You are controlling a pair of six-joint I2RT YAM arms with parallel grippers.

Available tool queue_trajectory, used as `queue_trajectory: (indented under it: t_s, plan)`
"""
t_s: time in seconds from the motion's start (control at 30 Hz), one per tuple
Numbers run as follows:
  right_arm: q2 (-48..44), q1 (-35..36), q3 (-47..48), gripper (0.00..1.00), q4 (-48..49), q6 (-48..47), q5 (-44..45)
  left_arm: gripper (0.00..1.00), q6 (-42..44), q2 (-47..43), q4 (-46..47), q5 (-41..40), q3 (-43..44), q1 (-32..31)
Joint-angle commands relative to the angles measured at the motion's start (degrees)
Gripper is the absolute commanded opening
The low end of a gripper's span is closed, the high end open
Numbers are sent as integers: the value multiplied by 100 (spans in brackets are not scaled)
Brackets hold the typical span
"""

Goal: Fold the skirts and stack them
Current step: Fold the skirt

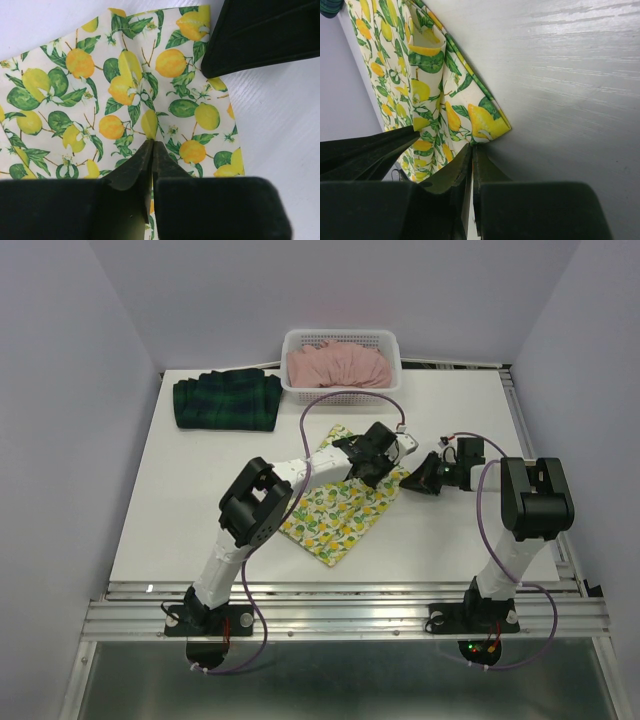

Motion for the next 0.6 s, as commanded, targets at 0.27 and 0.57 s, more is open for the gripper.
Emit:
queue_trajectory:
  t_s: [0.27, 0.57]
  plan:
    - [310, 18, -174, 8, -472, -211, 671, 0, -111, -53, -76, 62, 426, 12]
    - [293, 18, -157, 7, -499, -202, 671, 0, -207, -300, -119, 80, 295, -190]
